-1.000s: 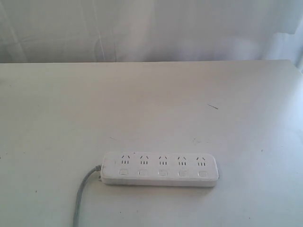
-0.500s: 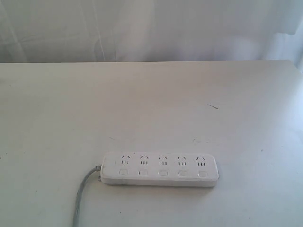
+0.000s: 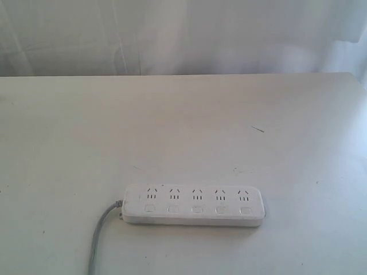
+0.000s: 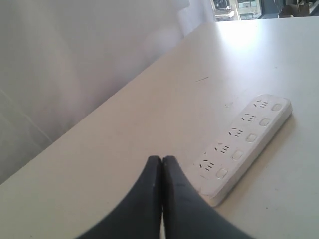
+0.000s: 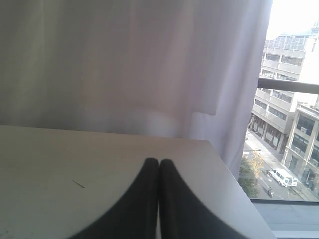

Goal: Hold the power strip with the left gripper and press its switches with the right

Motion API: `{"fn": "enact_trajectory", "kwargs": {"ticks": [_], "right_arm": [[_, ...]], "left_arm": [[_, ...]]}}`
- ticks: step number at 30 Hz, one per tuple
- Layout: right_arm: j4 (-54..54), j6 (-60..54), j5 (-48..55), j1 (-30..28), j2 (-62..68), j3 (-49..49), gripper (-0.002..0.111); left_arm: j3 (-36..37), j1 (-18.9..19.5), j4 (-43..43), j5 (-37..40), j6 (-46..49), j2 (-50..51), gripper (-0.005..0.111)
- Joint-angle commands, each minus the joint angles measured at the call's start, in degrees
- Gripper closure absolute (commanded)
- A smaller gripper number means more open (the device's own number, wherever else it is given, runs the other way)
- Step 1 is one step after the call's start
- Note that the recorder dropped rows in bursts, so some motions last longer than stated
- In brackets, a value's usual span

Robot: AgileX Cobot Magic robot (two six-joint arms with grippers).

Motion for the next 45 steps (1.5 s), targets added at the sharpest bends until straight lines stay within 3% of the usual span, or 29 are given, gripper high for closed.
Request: {"fn": "enact_trajectory", "kwargs": {"ticks": [1,4,6,14,21,22,25,31,36,45], "right_arm": [[-0.4,0.1,0.1,-0.5,-0.3,0.3,0.108],[-0.4,0.1,0.0,-0.5,-0.3,0.3,0.108],[-0.4,0.1,0.1,-0.5,-0.3,0.3,0.108],[-0.4,0.1,0.1,-0.5,-0.3,0.3,0.108],[-0.4,0.1,0.1,-0.5,-0.3,0.3,0.108],[-0.4,0.1,0.1,-0.5,-0.3,0.3,0.108],[-0.4,0.1,0.1,-0.5,-0.3,0.3,0.108],[-0.4,0.1,-0.1,-0.5,-0.3,0.3,0.108],[-0.4,0.1,0.1,-0.5,-0.3,0.3,0.108],[-0.4,0.1,-0.1,-0.5,-0.3,0.3,0.108]], "left_arm": [[0.7,-0.3,-1.8,4.0,-2.8,-0.1,0.107],[2.3,-0.3,-7.1,3.3,-4.0,-1.6,0.107],[3.9,1.7,-10.6,1.0,-4.2,-2.2,0.107],[14.7,17.9,-23.1,-12.8,-4.4,-5.3,0.107],[21.2,31.5,-23.1,-5.6,-4.4,-8.4,0.107],[21.2,33.7,-22.1,-2.1,-1.8,-8.5,0.107],[21.2,37.6,-22.9,-3.9,4.1,-8.5,0.107],[21.2,39.1,-28.8,-3.0,6.4,-8.5,0.107],[21.2,39.1,-31.8,3.1,-2.3,-10.6,0.107],[21.2,39.1,-36.5,3.5,-2.2,-12.9,0.107]]}}
